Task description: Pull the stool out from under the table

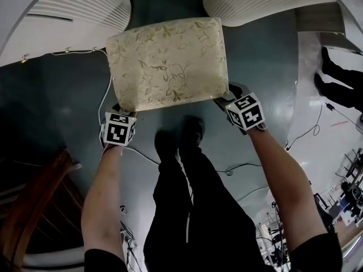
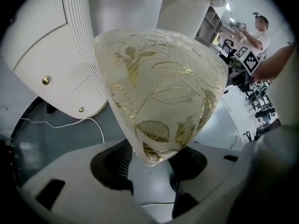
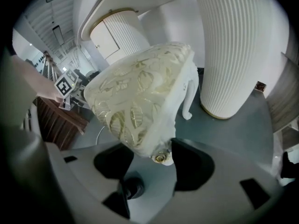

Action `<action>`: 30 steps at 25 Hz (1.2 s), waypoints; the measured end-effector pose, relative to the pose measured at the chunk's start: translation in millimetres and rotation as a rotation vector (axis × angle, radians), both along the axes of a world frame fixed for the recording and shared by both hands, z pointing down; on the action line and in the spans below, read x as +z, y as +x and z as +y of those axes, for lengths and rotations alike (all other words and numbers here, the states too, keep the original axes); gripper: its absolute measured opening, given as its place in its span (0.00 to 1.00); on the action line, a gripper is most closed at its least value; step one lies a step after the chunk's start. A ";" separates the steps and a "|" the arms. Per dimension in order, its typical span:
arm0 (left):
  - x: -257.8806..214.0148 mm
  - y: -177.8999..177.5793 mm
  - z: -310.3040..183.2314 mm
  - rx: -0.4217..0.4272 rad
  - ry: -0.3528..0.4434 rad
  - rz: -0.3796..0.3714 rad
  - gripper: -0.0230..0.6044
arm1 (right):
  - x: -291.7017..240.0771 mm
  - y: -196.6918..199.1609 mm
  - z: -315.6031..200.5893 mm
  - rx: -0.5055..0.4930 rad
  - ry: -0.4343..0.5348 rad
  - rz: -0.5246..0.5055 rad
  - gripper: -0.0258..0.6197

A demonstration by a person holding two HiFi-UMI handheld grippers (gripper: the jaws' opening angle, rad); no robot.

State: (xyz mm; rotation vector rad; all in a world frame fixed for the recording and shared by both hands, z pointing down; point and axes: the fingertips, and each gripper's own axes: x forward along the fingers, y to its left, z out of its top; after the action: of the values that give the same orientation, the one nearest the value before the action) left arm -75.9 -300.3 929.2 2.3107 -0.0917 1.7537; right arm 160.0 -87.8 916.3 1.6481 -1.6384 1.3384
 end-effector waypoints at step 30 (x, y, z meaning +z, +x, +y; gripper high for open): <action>-67.6 -7.0 9.2 0.042 -0.072 0.083 0.37 | -43.4 3.3 8.1 0.096 -0.105 0.111 0.48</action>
State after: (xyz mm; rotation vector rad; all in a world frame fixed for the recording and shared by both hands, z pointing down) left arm -83.0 -291.2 861.6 2.3458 0.0345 1.6499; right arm 163.3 -79.7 872.9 1.7254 -1.4173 1.3296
